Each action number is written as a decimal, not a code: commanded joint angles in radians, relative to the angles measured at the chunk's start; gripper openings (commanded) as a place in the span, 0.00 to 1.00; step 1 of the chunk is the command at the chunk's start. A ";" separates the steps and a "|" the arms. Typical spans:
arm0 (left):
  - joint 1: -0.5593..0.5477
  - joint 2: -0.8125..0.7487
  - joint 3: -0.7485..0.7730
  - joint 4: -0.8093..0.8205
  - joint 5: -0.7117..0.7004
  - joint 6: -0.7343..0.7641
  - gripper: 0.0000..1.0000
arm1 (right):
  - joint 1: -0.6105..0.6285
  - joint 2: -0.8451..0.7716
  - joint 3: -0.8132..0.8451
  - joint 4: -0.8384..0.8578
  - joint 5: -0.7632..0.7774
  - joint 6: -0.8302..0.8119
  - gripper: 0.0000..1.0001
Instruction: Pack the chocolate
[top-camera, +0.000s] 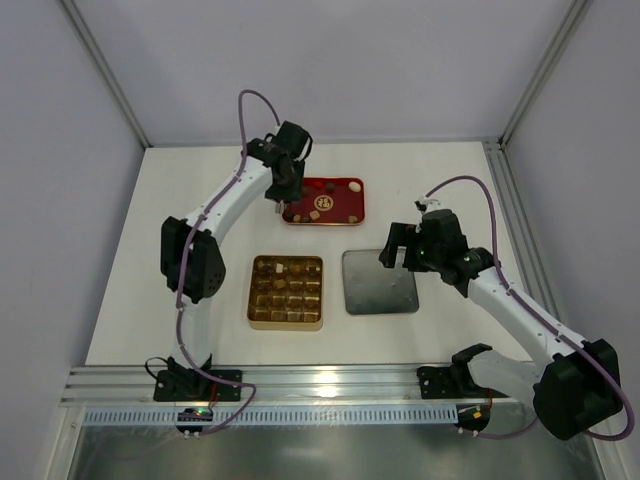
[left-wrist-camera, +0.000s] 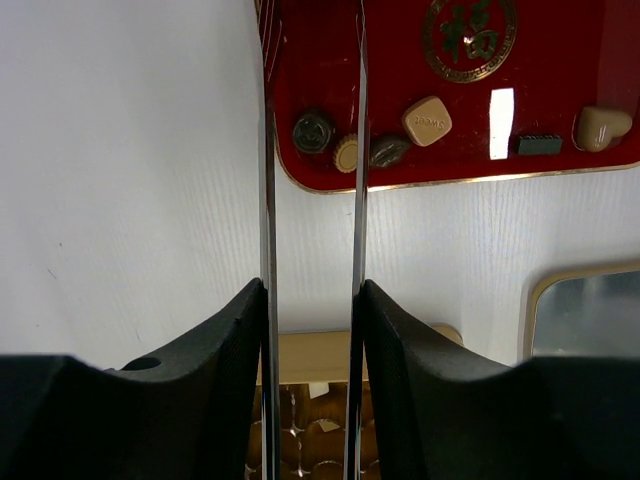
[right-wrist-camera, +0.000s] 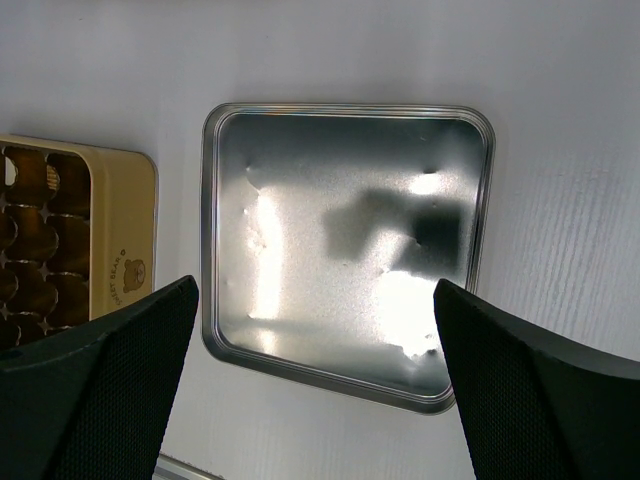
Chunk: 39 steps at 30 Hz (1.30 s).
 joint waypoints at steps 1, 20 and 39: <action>0.007 0.014 0.056 0.030 -0.044 0.021 0.42 | -0.002 0.010 0.044 0.011 -0.005 -0.019 1.00; 0.026 0.087 0.099 0.038 -0.044 0.037 0.41 | -0.005 0.018 0.047 0.009 0.001 -0.030 1.00; 0.026 0.115 0.110 0.049 -0.012 0.034 0.37 | -0.010 0.029 0.044 0.011 0.004 -0.033 1.00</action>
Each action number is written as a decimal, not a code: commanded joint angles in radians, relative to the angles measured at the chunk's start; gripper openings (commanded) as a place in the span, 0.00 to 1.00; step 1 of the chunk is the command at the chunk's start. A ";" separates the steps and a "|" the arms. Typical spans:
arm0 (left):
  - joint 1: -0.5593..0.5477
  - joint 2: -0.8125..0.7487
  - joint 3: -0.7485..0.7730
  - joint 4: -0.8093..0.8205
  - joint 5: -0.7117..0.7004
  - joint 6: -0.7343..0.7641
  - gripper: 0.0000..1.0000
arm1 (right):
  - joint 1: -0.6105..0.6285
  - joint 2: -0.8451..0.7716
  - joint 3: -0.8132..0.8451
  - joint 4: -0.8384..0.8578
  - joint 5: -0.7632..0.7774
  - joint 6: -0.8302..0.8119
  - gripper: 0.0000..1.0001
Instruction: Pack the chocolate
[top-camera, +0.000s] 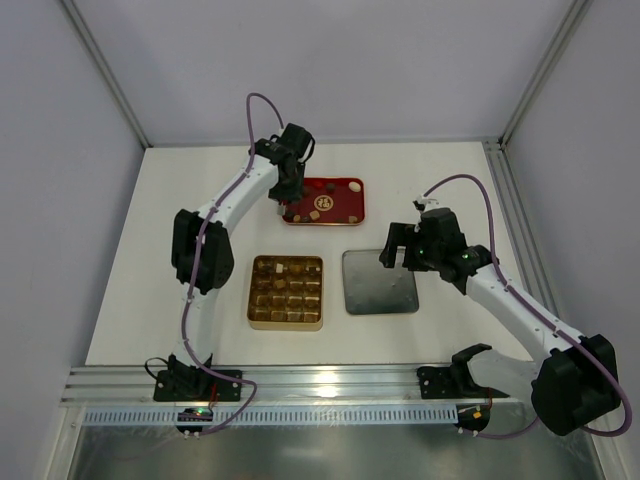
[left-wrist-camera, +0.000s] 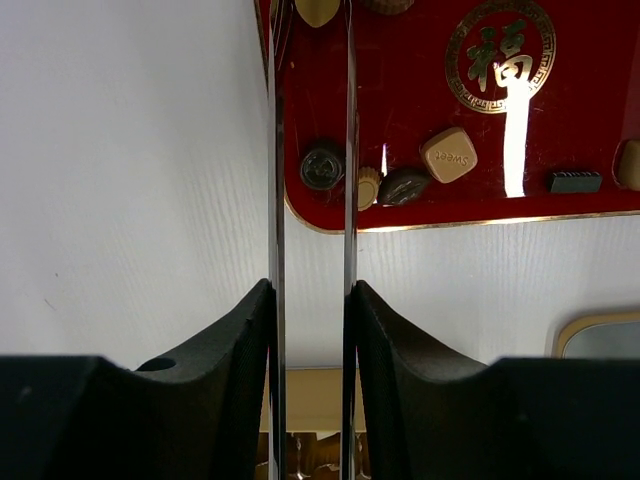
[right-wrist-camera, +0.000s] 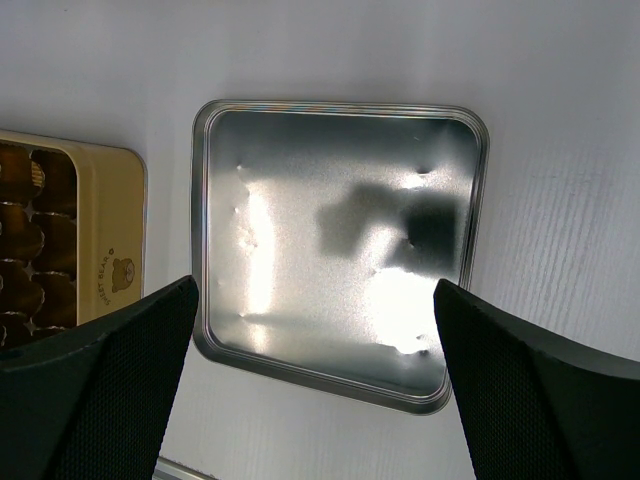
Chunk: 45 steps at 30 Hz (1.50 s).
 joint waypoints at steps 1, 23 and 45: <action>0.006 0.000 0.040 0.041 0.006 0.013 0.36 | -0.003 0.002 0.032 0.019 0.004 -0.010 1.00; 0.006 -0.051 0.044 0.015 0.009 0.008 0.26 | -0.003 0.001 0.023 0.030 0.001 -0.002 1.00; 0.006 -0.247 -0.144 0.038 0.071 -0.035 0.22 | -0.005 0.001 -0.003 0.062 -0.008 0.018 1.00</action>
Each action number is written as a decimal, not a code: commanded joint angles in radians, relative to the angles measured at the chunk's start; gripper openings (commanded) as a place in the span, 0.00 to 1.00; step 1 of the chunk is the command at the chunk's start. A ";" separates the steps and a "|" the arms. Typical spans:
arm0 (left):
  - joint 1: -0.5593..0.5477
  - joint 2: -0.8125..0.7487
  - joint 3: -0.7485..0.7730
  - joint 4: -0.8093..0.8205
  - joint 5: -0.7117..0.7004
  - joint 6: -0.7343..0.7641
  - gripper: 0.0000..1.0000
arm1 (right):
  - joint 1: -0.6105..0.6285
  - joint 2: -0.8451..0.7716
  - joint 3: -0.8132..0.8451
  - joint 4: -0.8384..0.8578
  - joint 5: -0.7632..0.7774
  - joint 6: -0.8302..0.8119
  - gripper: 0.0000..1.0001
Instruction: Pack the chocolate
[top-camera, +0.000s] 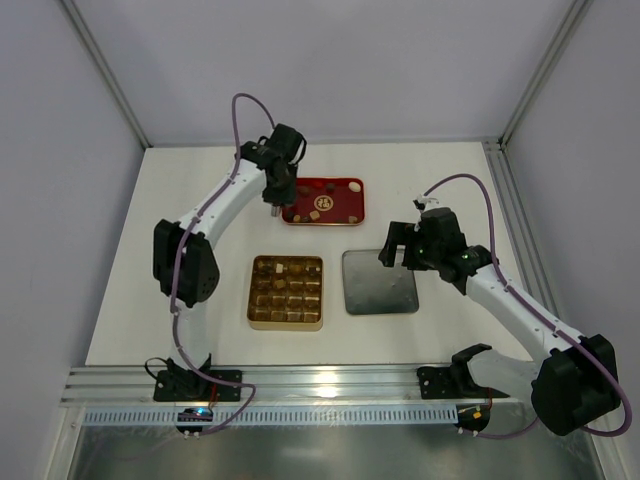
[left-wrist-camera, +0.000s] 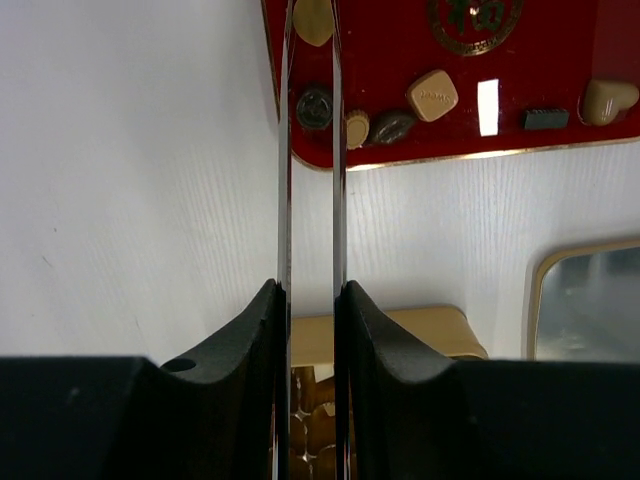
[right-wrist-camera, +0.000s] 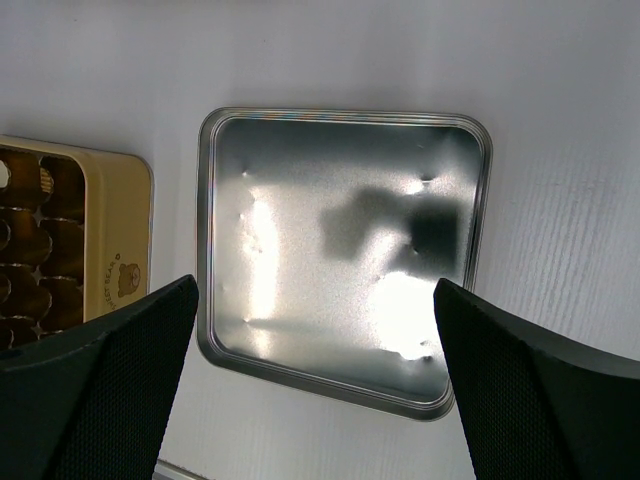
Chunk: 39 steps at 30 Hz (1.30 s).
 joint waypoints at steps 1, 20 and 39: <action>0.006 -0.113 -0.043 0.030 0.043 -0.024 0.22 | -0.004 0.001 -0.001 0.048 -0.010 0.012 1.00; -0.010 -0.628 -0.488 0.010 0.224 -0.076 0.24 | -0.004 0.068 0.045 0.075 -0.001 0.032 1.00; -0.142 -0.996 -0.821 -0.019 0.318 -0.173 0.24 | -0.006 0.070 0.106 0.031 0.093 0.054 1.00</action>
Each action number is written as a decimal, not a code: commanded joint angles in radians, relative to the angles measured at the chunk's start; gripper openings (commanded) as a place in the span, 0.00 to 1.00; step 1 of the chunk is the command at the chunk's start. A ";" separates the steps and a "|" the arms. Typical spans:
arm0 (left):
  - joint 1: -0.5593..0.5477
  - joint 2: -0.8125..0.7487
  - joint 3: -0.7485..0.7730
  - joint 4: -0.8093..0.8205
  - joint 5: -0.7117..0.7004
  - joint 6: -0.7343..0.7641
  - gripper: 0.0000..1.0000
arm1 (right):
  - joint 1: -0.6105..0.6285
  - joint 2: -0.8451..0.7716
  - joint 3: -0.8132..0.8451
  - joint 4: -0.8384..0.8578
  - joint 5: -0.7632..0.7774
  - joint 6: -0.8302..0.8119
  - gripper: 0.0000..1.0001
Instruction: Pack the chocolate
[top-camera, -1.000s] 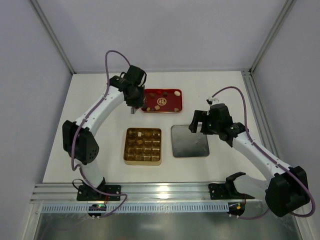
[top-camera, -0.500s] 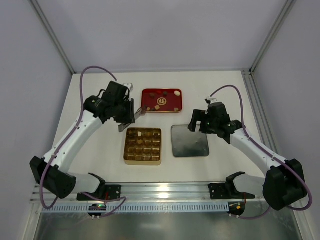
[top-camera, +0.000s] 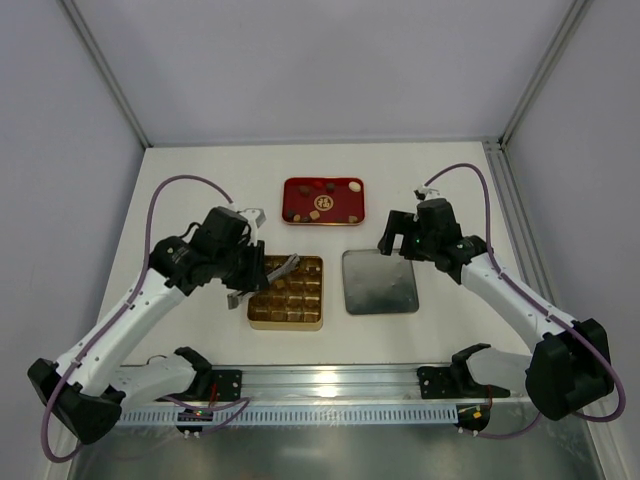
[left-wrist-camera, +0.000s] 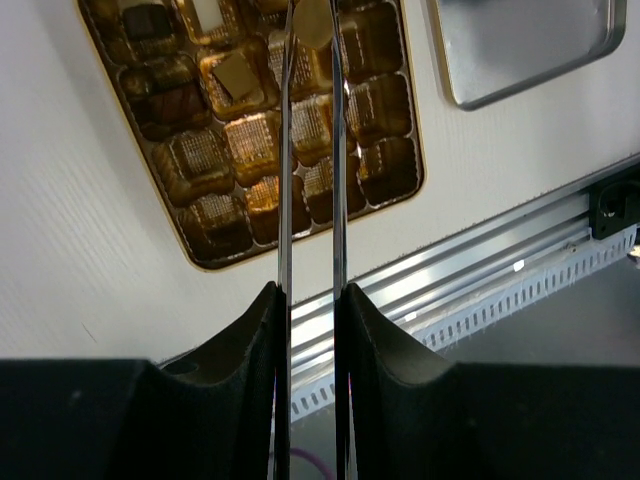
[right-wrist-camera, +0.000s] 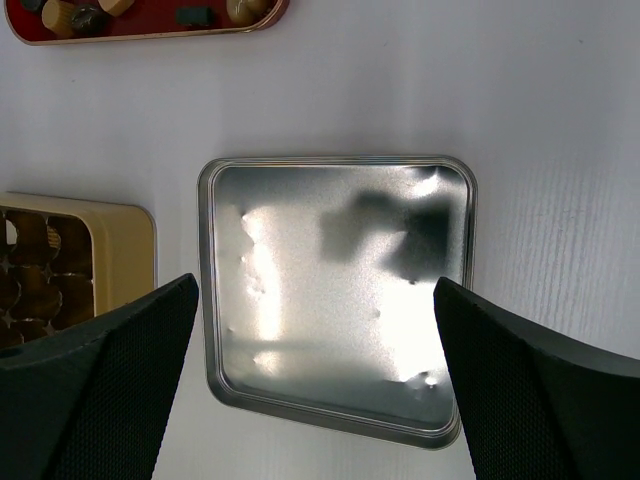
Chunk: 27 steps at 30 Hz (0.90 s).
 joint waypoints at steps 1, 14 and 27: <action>-0.034 -0.039 -0.035 0.028 0.015 -0.048 0.24 | -0.004 -0.014 0.043 0.002 0.037 0.009 1.00; -0.085 -0.046 -0.067 0.019 -0.021 -0.074 0.25 | -0.004 -0.008 0.026 0.012 0.031 0.009 1.00; -0.091 -0.029 -0.072 0.019 -0.060 -0.073 0.32 | -0.004 0.003 0.026 0.022 0.021 0.006 1.00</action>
